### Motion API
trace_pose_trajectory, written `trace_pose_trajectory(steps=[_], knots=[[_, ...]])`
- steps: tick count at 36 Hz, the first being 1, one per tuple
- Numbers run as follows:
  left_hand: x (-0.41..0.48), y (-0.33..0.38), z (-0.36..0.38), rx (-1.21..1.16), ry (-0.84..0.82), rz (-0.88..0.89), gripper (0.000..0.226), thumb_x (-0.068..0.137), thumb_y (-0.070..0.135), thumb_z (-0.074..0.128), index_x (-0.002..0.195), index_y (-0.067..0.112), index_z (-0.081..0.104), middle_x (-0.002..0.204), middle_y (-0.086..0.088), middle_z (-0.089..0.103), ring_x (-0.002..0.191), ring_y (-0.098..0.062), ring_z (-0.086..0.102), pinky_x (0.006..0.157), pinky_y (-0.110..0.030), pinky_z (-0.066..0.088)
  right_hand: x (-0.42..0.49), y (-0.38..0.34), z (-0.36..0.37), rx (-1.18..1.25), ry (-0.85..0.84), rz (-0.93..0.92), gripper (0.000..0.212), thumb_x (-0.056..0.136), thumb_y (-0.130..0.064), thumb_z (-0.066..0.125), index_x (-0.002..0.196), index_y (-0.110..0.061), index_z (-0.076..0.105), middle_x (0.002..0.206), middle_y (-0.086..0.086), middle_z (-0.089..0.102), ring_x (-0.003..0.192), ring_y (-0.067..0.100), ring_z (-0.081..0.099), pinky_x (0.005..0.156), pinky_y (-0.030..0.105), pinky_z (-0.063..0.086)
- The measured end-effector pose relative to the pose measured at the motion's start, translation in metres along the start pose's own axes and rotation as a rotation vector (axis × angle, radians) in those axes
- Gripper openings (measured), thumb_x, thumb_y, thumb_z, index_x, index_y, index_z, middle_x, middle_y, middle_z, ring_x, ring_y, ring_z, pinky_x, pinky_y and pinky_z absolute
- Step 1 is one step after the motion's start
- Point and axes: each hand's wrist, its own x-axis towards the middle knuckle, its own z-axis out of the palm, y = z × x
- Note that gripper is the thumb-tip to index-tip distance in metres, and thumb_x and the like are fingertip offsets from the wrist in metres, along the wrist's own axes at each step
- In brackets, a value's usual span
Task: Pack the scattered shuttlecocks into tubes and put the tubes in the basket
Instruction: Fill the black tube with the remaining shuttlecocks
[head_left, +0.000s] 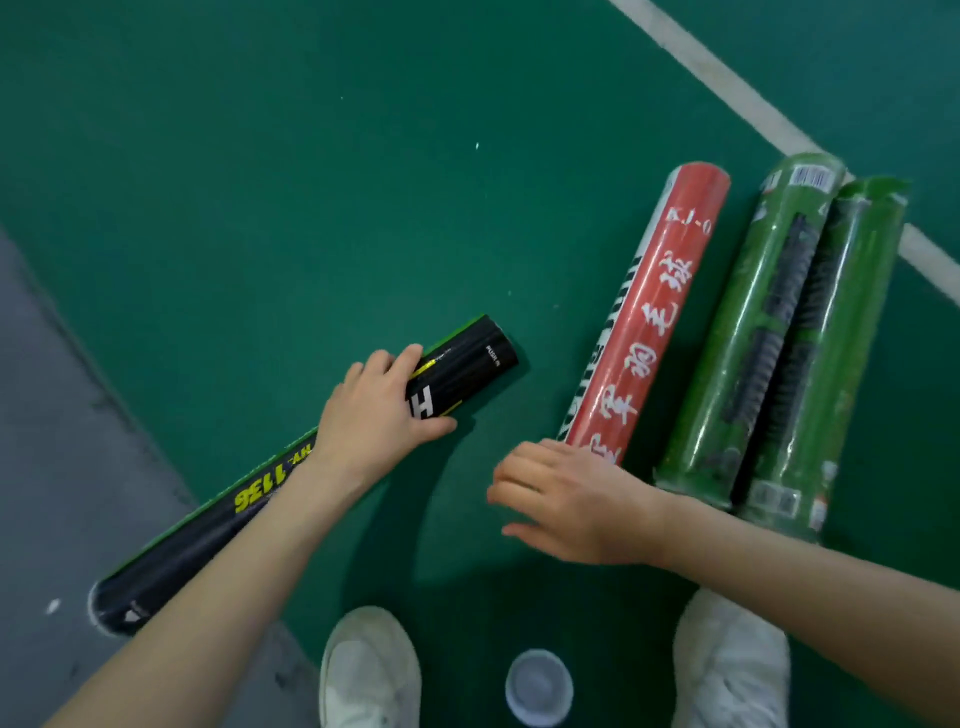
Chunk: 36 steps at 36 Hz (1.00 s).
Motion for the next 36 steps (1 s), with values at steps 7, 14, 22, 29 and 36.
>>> trace_pose_trajectory(steps=[7, 14, 22, 29, 36], knots=[[-0.043, -0.017, 0.005, 0.029, -0.008, 0.046, 0.082, 0.071, 0.058, 0.072, 0.138, 0.026, 0.037, 0.122, -0.004, 0.049, 0.114, -0.028, 0.045, 0.087, -0.038, 0.041, -0.015, -0.055, 0.048, -0.075, -0.161, -0.049, 0.027, 0.076, -0.033, 0.071, 0.095, -0.015, 0.062, 0.094, 0.004, 0.062, 0.086, 0.024, 0.060, 0.072, 0.032, 0.052], [-0.089, -0.028, 0.017, 0.098, -0.080, 0.131, 0.085, 0.070, 0.058, 0.073, 0.140, 0.028, 0.035, 0.123, -0.005, 0.049, 0.114, -0.028, 0.045, 0.088, -0.038, 0.042, -0.016, -0.091, 0.050, -0.123, -0.463, 0.142, 0.052, 0.086, -0.041, 0.063, 0.125, -0.010, 0.051, 0.121, 0.012, 0.053, 0.111, 0.030, 0.050, 0.090, 0.041, 0.045], [-0.128, -0.032, 0.041, 0.093, -0.110, 0.114, 0.082, 0.070, 0.057, 0.072, 0.138, 0.028, 0.035, 0.120, -0.005, 0.049, 0.112, -0.028, 0.046, 0.088, -0.038, 0.041, -0.037, -0.129, 0.093, -0.208, -0.686, 0.216, 0.086, 0.076, -0.051, 0.071, 0.141, -0.015, 0.028, 0.143, 0.014, 0.027, 0.127, 0.033, 0.031, 0.091, 0.043, 0.041], [-0.116, -0.028, 0.058, 0.076, -0.065, 0.081, 0.087, 0.072, 0.057, 0.071, 0.142, 0.026, 0.033, 0.123, -0.007, 0.049, 0.113, -0.030, 0.046, 0.093, -0.039, 0.041, -0.040, -0.109, 0.097, -0.107, -0.599, 0.334, 0.055, 0.086, -0.030, 0.065, 0.132, -0.009, 0.043, 0.130, 0.012, 0.044, 0.118, 0.030, 0.042, 0.088, 0.041, 0.046], [-0.107, -0.015, 0.051, 0.045, 0.001, 0.068, 0.085, 0.071, 0.056, 0.073, 0.141, 0.025, 0.035, 0.123, -0.007, 0.049, 0.113, -0.031, 0.045, 0.092, -0.040, 0.040, -0.046, -0.074, 0.048, -0.042, -0.086, 0.624, 0.020, 0.091, -0.020, 0.061, 0.105, -0.008, 0.054, 0.103, 0.007, 0.060, 0.089, 0.026, 0.061, 0.070, 0.031, 0.043]])
